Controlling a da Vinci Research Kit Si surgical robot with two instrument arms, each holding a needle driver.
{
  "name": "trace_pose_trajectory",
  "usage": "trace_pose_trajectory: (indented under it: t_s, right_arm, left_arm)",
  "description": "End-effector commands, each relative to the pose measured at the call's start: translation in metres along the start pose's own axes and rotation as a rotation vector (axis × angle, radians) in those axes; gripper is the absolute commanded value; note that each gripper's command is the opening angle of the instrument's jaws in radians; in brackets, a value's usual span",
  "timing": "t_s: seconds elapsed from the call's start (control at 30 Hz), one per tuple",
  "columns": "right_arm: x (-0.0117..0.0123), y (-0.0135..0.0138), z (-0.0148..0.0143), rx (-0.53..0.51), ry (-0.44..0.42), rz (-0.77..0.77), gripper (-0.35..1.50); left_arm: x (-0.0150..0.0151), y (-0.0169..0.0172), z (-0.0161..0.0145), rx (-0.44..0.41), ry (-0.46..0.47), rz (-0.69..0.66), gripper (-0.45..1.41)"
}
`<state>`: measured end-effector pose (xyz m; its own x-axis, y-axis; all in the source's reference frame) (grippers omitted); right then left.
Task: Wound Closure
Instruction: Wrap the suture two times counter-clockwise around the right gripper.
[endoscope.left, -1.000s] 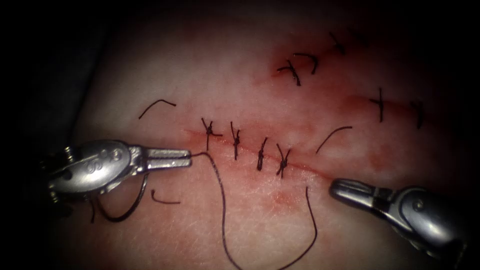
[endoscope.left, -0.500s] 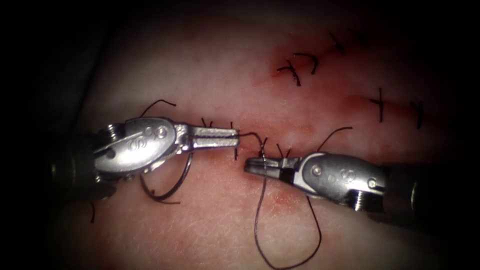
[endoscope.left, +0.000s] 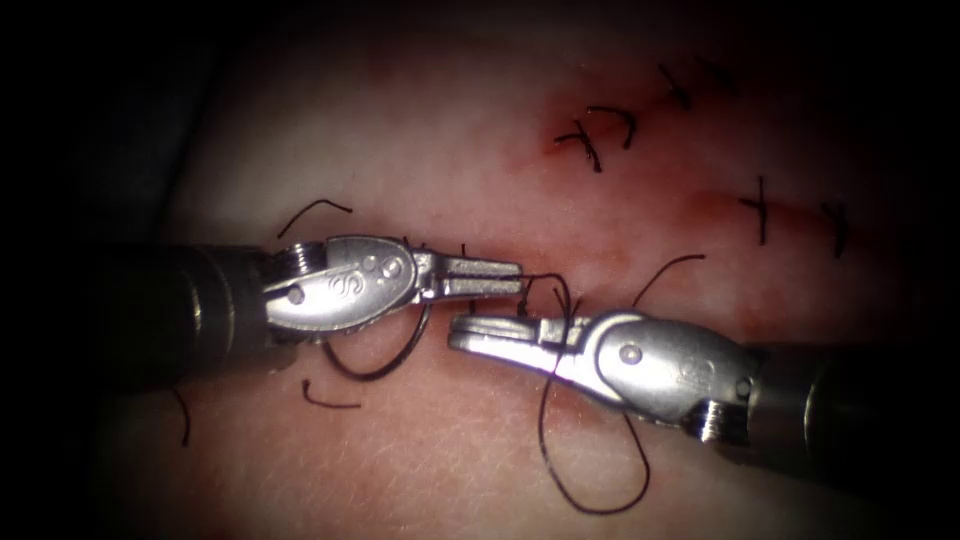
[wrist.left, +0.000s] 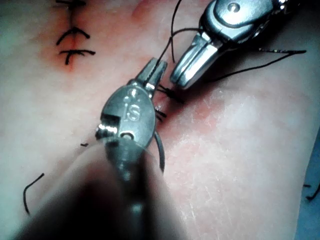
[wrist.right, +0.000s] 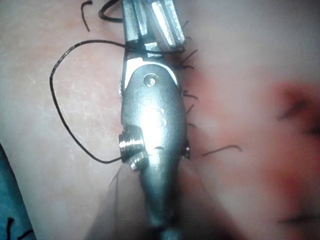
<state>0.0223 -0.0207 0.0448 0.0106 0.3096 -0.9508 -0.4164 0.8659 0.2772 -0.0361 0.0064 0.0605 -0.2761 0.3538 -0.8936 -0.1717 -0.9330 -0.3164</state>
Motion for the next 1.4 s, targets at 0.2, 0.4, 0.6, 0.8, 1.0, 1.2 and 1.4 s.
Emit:
trace_pose_trajectory:
  t_s: [0.2,0.4,0.6,0.8,1.0,1.2,1.4]
  right_arm:
    - [0.0011,0.0008,0.0011,-0.178,0.01,-0.027,-0.35]
    - [0.0006,0.0035,0.0012,-0.291,-0.027,0.29,1.06]
    - [-0.0028,0.0049,0.0017,-0.308,-0.242,0.273,1.38]
    - [-0.0068,0.0038,0.0006,-0.224,-0.417,0.223,1.35]
    - [-0.0087,0.0027,-0.0016,-0.163,-0.452,0.195,1.28]
    - [-0.0084,0.0014,-0.0021,-0.063,-0.446,0.198,1.28]
    - [-0.0086,0.0018,-0.004,-0.054,-0.4,0.17,1.31]
  left_arm:
    - [-0.0008,0.0018,0.0013,-0.007,0.005,0.017,-0.45]
    - [-0.0013,0.0048,0.0018,-0.026,-0.022,0.044,-0.45]
    - [0.0003,0.0061,0.0018,-0.035,-0.029,0.056,-0.45]
    - [0.002,0.0054,0.0007,-0.034,-0.041,0.08,-0.45]
    - [0.0027,0.0046,-0.0004,-0.029,-0.058,0.093,-0.45]
    - [0.0029,0.0016,0.0002,-0.026,-0.062,0.09,-0.45]
    - [0.0024,-0.0016,0.0003,-0.019,-0.076,0.09,-0.45]
